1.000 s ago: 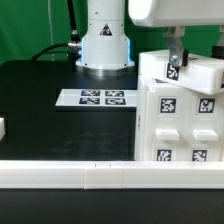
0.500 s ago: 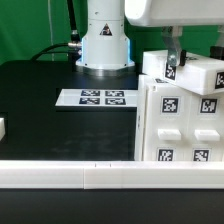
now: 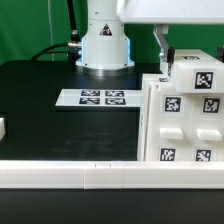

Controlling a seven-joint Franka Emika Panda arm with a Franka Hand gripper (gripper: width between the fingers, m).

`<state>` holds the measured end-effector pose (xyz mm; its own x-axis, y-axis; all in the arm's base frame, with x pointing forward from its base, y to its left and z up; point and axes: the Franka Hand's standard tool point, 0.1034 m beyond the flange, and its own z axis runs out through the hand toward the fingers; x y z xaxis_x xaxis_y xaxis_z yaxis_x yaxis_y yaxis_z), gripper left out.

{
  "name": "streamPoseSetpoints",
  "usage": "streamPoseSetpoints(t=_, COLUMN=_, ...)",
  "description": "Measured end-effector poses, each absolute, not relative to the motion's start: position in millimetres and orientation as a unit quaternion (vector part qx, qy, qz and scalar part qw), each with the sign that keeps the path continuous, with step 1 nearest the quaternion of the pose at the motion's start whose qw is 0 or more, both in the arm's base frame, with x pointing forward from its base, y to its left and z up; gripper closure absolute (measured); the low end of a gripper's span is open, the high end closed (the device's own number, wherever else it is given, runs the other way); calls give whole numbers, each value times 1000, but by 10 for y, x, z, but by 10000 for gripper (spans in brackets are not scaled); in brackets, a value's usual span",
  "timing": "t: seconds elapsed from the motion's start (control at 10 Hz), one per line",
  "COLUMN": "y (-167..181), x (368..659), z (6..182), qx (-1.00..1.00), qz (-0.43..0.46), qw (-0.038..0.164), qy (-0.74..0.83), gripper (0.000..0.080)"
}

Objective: Assemble cabinet

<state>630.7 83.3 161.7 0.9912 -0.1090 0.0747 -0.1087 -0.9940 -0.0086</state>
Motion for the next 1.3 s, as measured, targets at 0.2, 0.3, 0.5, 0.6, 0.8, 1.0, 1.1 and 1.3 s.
streamPoseSetpoints(t=0.2, y=757, x=6316, z=1614, qx=-984, qz=-41, qw=6, qy=171, gripper=242)
streamPoseSetpoints(t=0.3, y=734, x=6321, z=1620, qx=-971, qz=-41, qw=9, qy=236, gripper=242)
streamPoseSetpoints(t=0.5, y=706, x=6305, z=1618, qx=-932, qz=-37, qw=10, qy=361, gripper=242)
streamPoseSetpoints(t=0.6, y=701, x=6299, z=1618, qx=-924, qz=-36, qw=11, qy=381, gripper=242)
streamPoseSetpoints(t=0.8, y=694, x=6276, z=1614, qx=-897, qz=-30, qw=11, qy=440, gripper=241)
streamPoseSetpoints(t=1.0, y=692, x=6262, z=1612, qx=-860, qz=-26, qw=11, qy=509, gripper=241)
streamPoseSetpoints(t=1.1, y=695, x=6254, z=1610, qx=-840, qz=-24, qw=11, qy=541, gripper=241)
streamPoseSetpoints(t=1.3, y=694, x=6210, z=1605, qx=-773, qz=-21, qw=10, qy=634, gripper=241)
